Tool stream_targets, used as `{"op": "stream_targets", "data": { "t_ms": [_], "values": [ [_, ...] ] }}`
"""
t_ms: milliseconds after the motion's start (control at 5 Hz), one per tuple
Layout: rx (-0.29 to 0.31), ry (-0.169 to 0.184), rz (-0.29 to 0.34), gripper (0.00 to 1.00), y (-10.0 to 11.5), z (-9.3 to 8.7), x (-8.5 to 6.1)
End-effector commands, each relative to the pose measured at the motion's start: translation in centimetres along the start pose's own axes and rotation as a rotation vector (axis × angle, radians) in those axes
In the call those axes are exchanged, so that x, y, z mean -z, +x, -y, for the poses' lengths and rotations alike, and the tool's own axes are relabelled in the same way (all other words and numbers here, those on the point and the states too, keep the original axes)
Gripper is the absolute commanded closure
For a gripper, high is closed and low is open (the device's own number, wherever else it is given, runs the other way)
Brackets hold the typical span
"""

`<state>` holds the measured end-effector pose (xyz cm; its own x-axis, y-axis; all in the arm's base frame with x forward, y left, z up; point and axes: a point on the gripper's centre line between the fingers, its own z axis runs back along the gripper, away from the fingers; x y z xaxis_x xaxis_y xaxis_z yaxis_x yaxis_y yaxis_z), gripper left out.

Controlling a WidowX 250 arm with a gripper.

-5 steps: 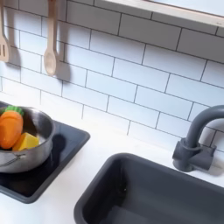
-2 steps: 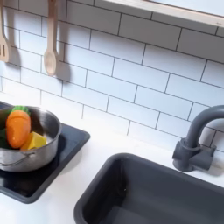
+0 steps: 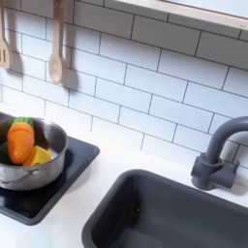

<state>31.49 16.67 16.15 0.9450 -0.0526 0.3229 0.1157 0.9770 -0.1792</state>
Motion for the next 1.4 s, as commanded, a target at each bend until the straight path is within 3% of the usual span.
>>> {"op": "stream_targets", "data": {
  "t_ms": [0,1200],
  "values": [
    [-0.055,0.017,-0.025,1.00,-1.5,-1.9,0.2],
    [-0.014,-0.029,-0.029,1.00,-0.7,-0.2,1.3]
  ]
}}
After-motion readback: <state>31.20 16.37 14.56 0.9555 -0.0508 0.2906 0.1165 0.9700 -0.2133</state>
